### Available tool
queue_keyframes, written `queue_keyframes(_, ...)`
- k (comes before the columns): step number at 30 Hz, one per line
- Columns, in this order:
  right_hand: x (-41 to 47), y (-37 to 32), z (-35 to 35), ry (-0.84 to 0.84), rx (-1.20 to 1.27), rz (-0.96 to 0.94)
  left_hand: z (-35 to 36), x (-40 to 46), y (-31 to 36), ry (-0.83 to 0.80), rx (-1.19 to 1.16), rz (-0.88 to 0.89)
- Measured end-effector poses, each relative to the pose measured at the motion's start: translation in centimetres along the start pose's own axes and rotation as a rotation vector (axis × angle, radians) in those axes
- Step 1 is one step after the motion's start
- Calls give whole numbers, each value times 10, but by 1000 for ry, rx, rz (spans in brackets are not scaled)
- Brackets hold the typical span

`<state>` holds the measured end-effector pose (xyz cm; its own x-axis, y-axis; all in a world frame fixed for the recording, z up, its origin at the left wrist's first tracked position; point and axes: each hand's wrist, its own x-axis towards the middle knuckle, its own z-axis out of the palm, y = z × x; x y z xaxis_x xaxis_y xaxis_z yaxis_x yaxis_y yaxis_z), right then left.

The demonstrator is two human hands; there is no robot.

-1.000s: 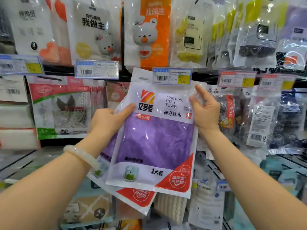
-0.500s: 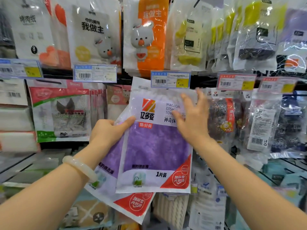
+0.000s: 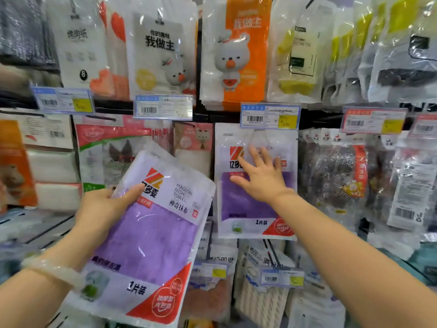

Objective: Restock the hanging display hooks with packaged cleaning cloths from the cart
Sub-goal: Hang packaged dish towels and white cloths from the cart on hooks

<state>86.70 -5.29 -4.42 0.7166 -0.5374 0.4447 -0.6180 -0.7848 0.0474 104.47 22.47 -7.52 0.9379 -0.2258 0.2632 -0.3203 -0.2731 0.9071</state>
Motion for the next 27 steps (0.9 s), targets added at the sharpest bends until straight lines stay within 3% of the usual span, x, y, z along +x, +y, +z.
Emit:
queue_keyframes(4,11,0,3,-187,177,151,-16,1,-7,-7,-98,-67)
queue_keyframes(8,-3,-29,2,-259,923,95,-10,-8,-2,-69,-260,-50)
queue_keyframes(10,-16,-37,0,-171,1135,76,0,-15,5,-117,-301,-20)
queue_keyframes(14,-46,-32,-1,222,1438,175,27,-25,17,-204,-337,8)
queue_keyframes(20,-76,9,-25,514,1316,192,73,-47,37,-432,-292,78)
queue_keyframes(27,-66,45,-68,702,1099,57,101,-64,72,-478,-369,120)
